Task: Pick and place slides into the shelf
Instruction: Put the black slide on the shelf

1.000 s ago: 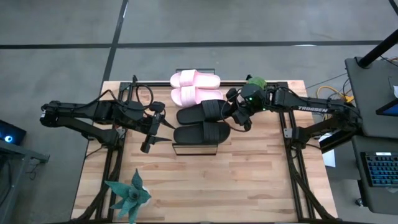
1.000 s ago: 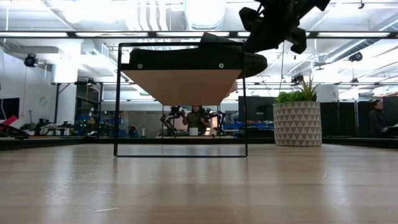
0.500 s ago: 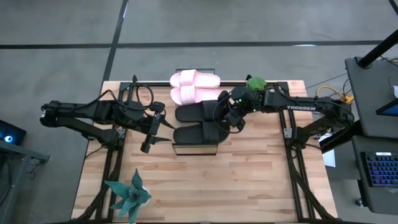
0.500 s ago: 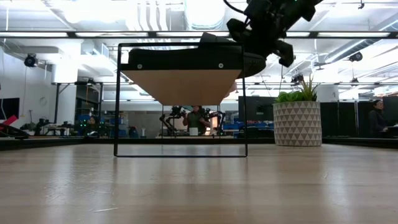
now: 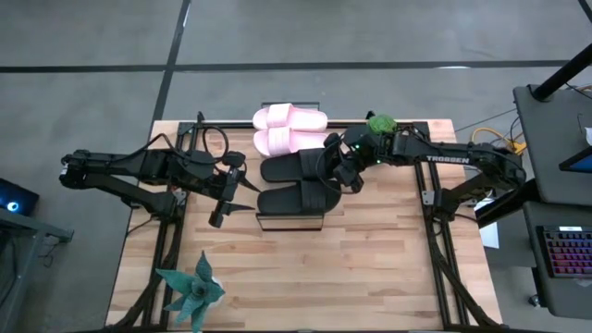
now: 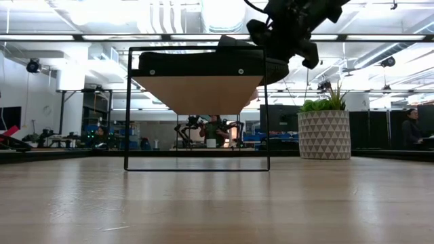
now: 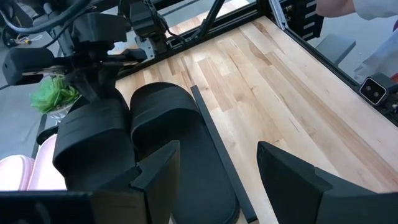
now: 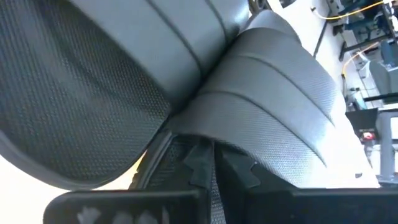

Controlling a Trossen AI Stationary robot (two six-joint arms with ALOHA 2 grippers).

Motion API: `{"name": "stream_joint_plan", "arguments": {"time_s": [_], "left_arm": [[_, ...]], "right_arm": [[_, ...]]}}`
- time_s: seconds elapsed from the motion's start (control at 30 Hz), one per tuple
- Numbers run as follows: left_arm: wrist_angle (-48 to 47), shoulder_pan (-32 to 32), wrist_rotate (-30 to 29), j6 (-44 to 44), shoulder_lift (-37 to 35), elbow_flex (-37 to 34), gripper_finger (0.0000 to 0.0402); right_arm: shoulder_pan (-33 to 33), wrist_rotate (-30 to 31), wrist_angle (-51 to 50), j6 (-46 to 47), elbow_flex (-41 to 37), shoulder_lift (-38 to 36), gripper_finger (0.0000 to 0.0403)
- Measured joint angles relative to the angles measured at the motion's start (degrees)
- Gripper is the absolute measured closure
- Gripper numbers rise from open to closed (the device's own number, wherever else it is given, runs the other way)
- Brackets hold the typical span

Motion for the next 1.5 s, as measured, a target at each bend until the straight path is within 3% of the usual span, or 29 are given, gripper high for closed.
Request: {"name": "stream_joint_plan", "arguments": {"time_s": [0.27,0.4,0.53,0.93,1.07,1.23,1.37,1.5], "left_arm": [[0.0,0.0,0.0,0.0,0.0,0.0,0.0202],[0.0,0.0,0.0,0.0,0.0,0.0,0.0202],[0.0,0.0,0.0,0.0,0.0,0.0,0.0202],[0.0,0.0,0.0,0.0,0.0,0.0,0.0202],[0.0,0.0,0.0,0.0,0.0,0.0,0.0202],[0.0,0.0,0.0,0.0,0.0,0.0,0.0202],[0.0,0.0,0.0,0.0,0.0,0.0,0.0202],[0.0,0.0,0.0,0.0,0.0,0.0,0.0202]], "right_arm": [[-2.5,-7.8,-0.2,5.0,0.8,0.5,0.0394],[-2.6,-7.4,-0.2,6.9,0.9,0.7,0.0394],[-2.6,-2.2,-0.4,9.2,1.8,0.5,0.0387],[-2.3,0.1,-11.9,14.7,7.0,0.3,0.027],[-2.4,2.8,-17.1,15.5,10.2,0.2,0.025],[-2.4,2.7,-23.7,16.3,16.1,0.2,0.0254],[-2.4,0.3,-16.9,16.5,17.9,0.4,0.0274],[-2.5,-3.5,-11.1,15.2,17.0,2.3,0.0326]]}}
